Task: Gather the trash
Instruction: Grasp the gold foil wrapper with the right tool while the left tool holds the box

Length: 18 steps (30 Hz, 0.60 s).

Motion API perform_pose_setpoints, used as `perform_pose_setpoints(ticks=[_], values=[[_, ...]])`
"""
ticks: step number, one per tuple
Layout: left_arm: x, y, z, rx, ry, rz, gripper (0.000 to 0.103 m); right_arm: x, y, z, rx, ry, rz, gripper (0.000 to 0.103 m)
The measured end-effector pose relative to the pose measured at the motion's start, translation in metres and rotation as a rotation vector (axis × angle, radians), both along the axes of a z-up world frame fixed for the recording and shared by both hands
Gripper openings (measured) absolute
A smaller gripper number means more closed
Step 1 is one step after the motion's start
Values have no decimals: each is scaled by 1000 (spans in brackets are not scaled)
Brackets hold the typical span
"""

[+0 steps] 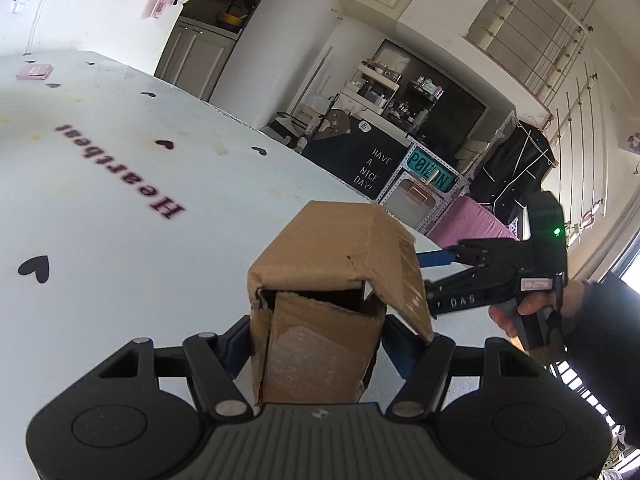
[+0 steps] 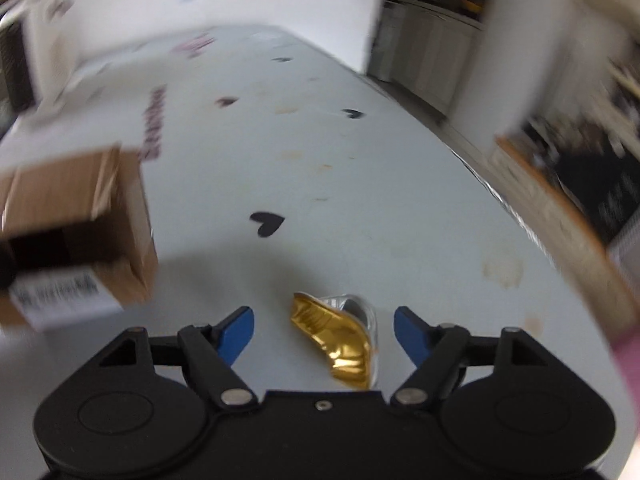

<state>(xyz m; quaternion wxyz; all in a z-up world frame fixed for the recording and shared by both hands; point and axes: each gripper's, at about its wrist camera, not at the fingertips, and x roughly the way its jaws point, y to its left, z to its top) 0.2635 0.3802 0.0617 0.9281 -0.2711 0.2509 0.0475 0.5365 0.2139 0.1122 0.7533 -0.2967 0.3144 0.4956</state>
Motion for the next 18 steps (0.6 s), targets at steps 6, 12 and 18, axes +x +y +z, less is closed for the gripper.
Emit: perform_pose_setpoints(ticks=[6, 12, 18], values=[[-1, -1, -3, 11, 4, -5, 67, 20, -3, -3, -34, 54, 199, 78], [-1, -1, -1, 14, 4, 11, 64, 34, -14, -2, 24, 162, 139, 47], [3, -6, 7, 36, 4, 26, 61, 10, -25, -6, 106, 204, 4, 46]])
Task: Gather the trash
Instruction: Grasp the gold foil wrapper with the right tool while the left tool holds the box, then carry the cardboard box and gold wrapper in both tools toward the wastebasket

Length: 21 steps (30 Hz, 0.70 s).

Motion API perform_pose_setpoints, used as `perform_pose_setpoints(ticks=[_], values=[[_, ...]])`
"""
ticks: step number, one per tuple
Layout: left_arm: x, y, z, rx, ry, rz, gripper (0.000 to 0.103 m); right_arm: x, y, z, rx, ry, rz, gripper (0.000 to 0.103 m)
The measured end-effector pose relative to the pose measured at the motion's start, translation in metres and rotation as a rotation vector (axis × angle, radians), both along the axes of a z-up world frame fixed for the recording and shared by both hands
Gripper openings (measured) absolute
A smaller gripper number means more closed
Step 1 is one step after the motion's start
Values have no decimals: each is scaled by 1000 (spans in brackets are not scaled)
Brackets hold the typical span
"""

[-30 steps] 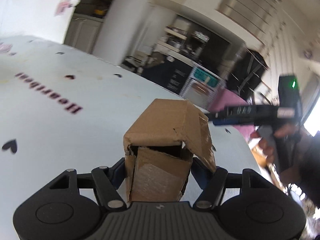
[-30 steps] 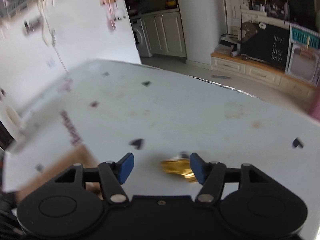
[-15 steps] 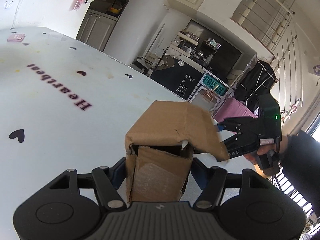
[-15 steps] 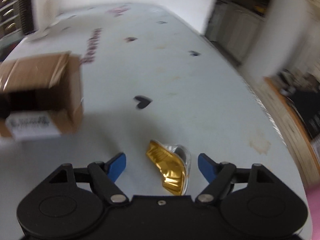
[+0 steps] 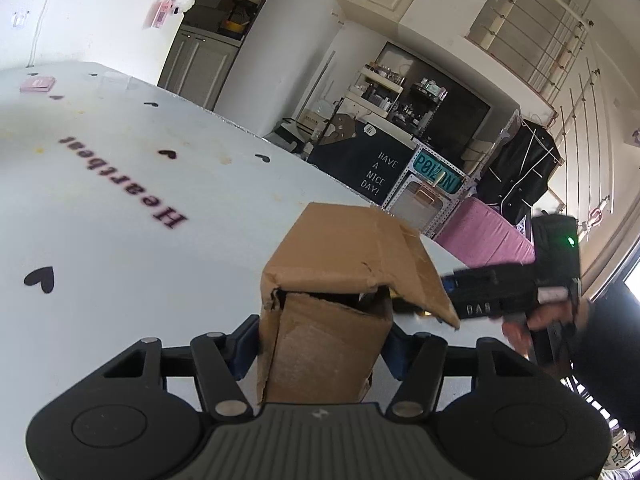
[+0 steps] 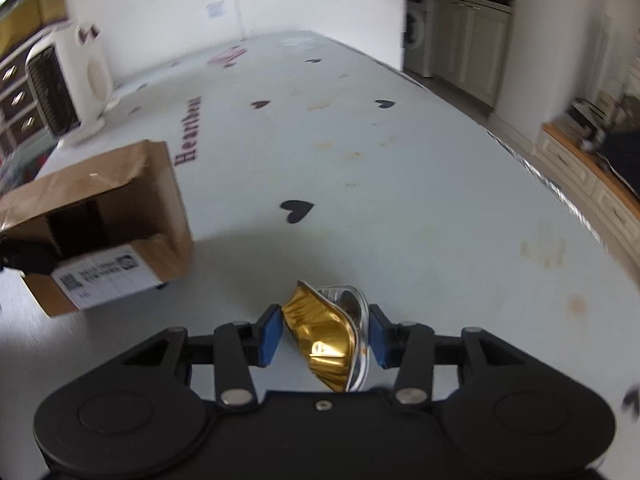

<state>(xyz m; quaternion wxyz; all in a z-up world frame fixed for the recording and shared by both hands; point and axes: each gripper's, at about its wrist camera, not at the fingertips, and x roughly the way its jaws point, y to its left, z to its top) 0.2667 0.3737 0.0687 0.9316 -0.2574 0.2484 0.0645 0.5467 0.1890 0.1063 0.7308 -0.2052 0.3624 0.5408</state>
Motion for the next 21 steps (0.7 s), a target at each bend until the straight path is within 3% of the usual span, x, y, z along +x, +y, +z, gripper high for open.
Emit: perform_pose_setpoints(ticks=[9, 21], values=[[0, -21, 8, 21, 2, -16, 60, -53, -16, 11, 122, 130, -226, 46], [-10, -60, 14, 40, 72, -14, 57, -99, -60, 8, 146, 186, -472, 46]])
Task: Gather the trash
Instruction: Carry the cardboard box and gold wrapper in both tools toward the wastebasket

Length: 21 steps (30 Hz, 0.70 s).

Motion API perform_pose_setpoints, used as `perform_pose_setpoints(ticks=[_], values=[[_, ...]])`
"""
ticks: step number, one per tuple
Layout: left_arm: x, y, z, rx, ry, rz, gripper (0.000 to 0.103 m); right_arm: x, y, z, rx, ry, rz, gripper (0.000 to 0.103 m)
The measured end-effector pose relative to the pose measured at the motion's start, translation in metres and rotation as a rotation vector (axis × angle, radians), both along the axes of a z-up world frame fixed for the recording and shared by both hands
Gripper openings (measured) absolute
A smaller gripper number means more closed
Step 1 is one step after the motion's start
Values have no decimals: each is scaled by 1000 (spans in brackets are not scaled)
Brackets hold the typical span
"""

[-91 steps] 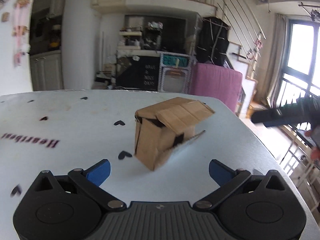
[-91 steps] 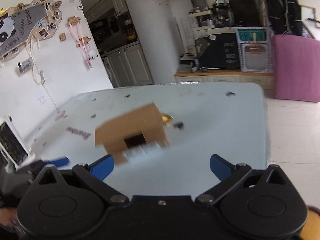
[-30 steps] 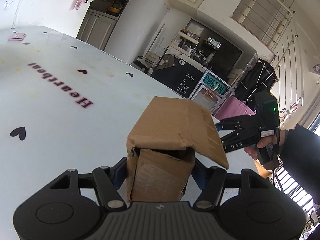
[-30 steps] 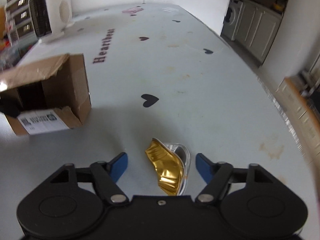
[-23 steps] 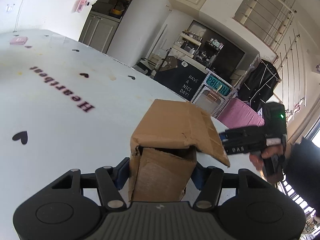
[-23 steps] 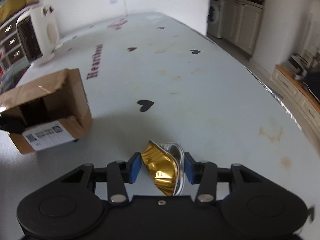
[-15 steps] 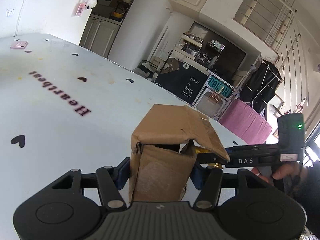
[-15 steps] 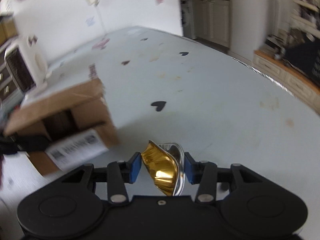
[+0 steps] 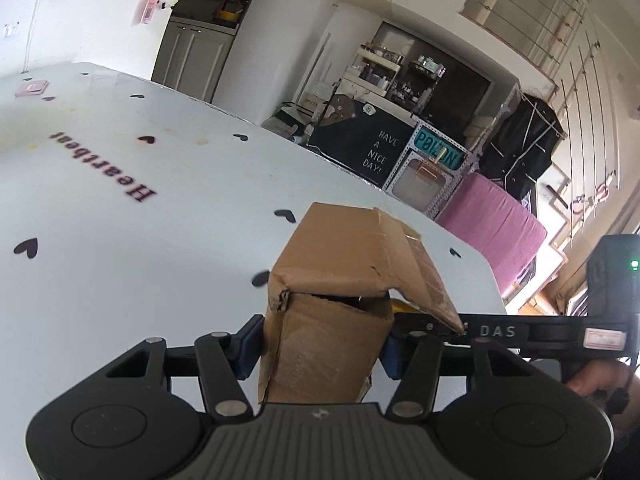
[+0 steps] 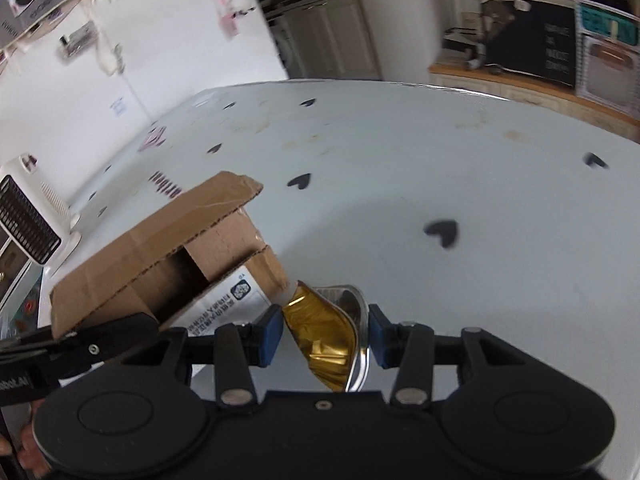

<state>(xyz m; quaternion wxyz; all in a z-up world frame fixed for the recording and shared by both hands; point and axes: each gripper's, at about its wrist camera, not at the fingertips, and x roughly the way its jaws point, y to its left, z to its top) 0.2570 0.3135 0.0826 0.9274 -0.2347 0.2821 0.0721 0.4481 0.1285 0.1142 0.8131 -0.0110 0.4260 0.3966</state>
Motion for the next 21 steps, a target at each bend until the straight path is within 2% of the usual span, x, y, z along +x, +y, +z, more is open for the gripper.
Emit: perform_pose_setpoints(ticks=[7, 12, 21], values=[[-28, -30, -3, 7, -11, -49, 57, -36, -35, -4, 32, 8, -92, 46], [-45, -44, -3, 24, -27, -48, 56, -62, -64, -6, 49, 8, -173, 46], [-85, -78, 9, 91, -73, -53, 56, -121, -102, 8, 65, -74, -255, 46]])
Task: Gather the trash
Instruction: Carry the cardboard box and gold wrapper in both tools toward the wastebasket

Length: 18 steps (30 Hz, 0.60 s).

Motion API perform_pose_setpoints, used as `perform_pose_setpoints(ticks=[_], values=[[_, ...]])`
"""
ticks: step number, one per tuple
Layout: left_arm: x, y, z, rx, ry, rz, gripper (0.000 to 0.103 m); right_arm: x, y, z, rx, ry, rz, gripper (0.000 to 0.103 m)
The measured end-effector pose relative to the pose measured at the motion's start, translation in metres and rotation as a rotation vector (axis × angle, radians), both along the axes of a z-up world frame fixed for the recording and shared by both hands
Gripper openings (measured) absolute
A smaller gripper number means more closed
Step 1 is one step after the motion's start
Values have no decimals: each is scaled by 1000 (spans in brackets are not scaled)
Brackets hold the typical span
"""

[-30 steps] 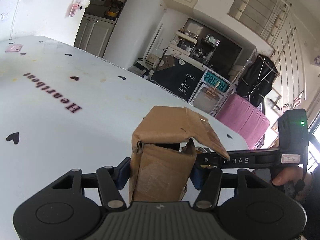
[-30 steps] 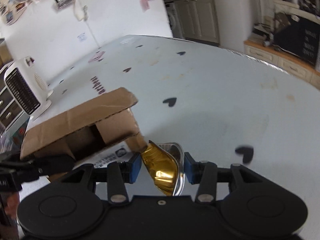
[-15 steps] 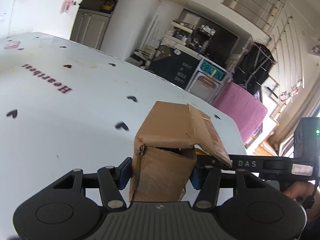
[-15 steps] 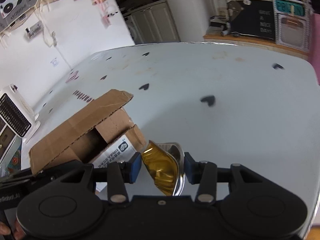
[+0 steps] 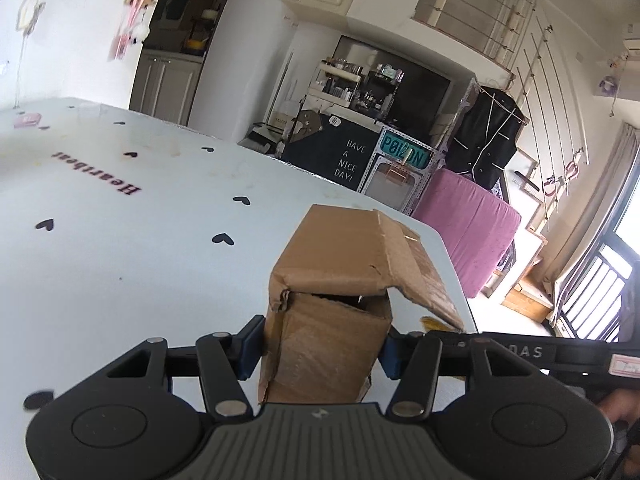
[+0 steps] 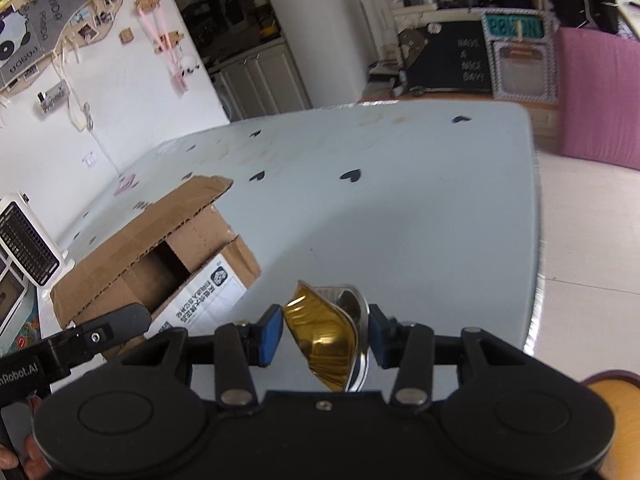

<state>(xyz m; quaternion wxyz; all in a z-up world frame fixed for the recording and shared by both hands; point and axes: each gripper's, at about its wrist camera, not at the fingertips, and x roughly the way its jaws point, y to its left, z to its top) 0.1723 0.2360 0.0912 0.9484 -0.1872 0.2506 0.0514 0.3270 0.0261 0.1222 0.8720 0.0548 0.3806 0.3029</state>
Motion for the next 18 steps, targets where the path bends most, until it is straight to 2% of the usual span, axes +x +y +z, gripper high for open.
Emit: perform_pose_setpoints(ticks=[18], values=[[-53, -66, 32, 130, -30, -51, 57, -92, -88, 42, 9, -159, -159, 46]])
